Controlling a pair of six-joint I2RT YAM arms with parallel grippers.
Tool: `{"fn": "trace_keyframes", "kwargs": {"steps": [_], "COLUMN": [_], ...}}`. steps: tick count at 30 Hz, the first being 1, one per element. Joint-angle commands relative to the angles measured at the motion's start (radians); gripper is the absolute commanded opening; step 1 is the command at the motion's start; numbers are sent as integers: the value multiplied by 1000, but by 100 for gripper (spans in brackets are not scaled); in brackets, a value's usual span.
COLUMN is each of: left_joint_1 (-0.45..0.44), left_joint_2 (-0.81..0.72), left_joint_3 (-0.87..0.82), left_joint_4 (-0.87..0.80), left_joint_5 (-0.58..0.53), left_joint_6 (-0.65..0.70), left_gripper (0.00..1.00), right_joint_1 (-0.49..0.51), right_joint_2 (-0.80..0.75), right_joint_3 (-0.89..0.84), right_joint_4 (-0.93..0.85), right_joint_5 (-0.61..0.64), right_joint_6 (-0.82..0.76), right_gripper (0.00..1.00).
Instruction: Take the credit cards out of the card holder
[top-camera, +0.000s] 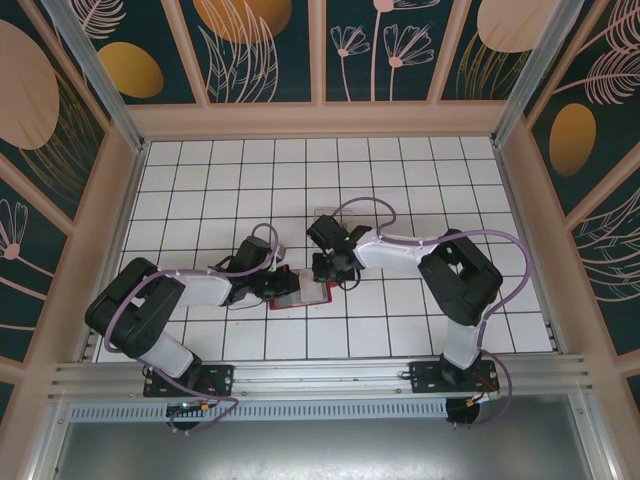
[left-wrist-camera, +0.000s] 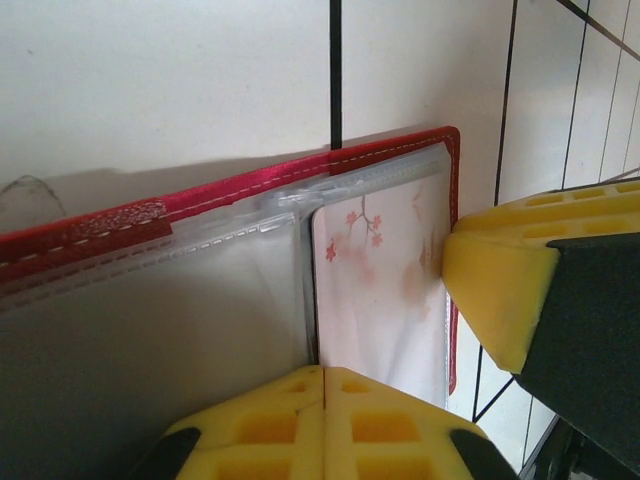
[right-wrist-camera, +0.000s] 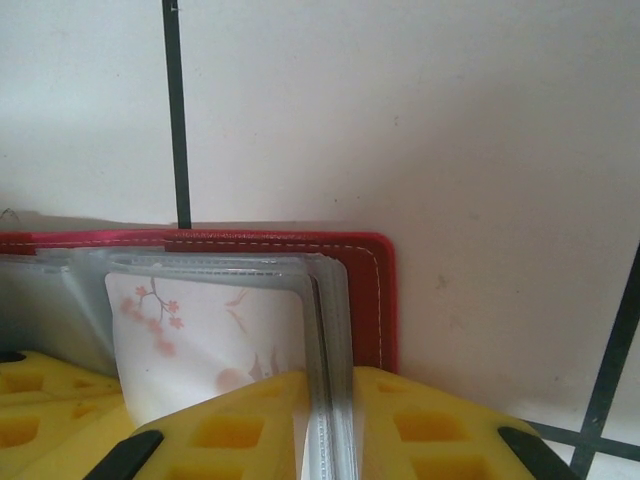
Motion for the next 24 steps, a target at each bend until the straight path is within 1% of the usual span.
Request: {"fn": "trace_keyframes", "kwargs": {"steps": [1, 5, 10, 15, 18, 21, 24], "left_joint_1": [-4, -4, -3, -4, -4, -3, -5], "left_joint_2": [-8, -57, -115, -138, -116, -85, -52], "left_joint_3": [-6, -11, -15, -20, -16, -27, -26], "left_joint_4": [-7, -58, -122, -132, -97, -22, 5], "left_joint_5": [-32, -69, -106, -107, -66, -20, -7], "left_joint_6": [6, 17, 31, 32, 27, 10, 8], "left_gripper": [3, 1, 0, 0, 7, 12, 14], "right_joint_1": [2, -2, -5, -6, -6, -5, -5], "right_joint_2": [35, 30, 26, 26, 24, 29, 27], "right_joint_3": [-48, -56, -51, -53, -55, -54, -54], "right_joint_4": [-69, -74, -93, -93, -80, -77, -77], "right_joint_5": [31, 45, 67, 64, 48, 41, 41], "right_joint_6": [13, 19, 15, 11, 9, 8, 8], "right_gripper": [23, 28, 29, 29, 28, 28, 28]}}
